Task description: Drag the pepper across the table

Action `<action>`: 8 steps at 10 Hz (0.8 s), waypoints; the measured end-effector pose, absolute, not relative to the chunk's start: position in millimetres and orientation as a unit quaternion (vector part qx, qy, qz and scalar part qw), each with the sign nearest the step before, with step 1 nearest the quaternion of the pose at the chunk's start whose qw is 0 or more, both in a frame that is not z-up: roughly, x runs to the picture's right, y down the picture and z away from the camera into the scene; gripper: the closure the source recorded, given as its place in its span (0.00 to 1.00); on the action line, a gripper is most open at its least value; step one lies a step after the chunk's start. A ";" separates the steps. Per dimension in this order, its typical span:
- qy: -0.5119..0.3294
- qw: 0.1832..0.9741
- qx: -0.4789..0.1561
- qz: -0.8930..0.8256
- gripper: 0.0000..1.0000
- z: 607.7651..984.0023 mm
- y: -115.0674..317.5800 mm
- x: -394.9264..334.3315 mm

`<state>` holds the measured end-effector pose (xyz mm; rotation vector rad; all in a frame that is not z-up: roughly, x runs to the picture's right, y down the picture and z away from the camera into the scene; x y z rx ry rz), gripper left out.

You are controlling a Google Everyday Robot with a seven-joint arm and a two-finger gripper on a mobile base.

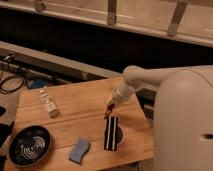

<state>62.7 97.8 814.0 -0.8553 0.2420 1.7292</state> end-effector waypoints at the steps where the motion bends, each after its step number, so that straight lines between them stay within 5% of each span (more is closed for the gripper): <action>1: 0.104 0.552 -0.361 0.744 0.80 812.0 103.6 86.2; 8: 0.084 0.548 -0.359 0.751 0.80 792.4 117.7 161.3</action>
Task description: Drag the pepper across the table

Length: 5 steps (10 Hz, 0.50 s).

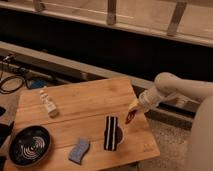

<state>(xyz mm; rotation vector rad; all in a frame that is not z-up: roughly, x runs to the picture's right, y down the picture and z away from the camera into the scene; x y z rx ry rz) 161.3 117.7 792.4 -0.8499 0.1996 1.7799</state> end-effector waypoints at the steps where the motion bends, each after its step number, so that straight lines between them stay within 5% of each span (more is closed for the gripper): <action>1: 0.082 0.552 -0.360 0.747 0.80 793.4 114.6 155.1; 5: 0.073 0.558 -0.358 0.745 0.80 805.3 97.6 124.4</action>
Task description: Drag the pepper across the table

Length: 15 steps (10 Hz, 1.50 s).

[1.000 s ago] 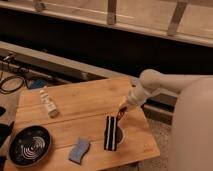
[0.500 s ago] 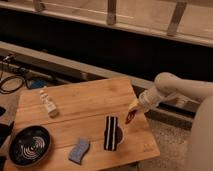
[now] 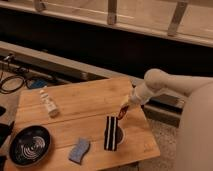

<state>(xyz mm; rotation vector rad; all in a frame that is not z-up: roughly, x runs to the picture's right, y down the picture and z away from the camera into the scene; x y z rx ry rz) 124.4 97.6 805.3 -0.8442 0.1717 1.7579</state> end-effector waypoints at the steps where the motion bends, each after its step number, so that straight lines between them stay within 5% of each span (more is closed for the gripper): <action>1: 0.069 0.560 -0.357 0.745 0.80 805.3 96.5 127.8; 15: 0.028 0.585 -0.363 0.725 0.80 825.0 66.1 91.8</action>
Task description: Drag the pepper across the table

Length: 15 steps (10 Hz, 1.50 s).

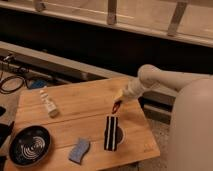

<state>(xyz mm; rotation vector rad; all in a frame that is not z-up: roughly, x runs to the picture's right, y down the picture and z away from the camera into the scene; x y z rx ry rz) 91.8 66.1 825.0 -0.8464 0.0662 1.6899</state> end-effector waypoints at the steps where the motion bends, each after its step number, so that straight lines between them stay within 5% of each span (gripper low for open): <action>1: 0.028 0.586 -0.365 0.724 0.80 825.0 66.6 92.4; 15: 0.004 0.599 -0.376 0.707 0.80 829.2 57.6 53.6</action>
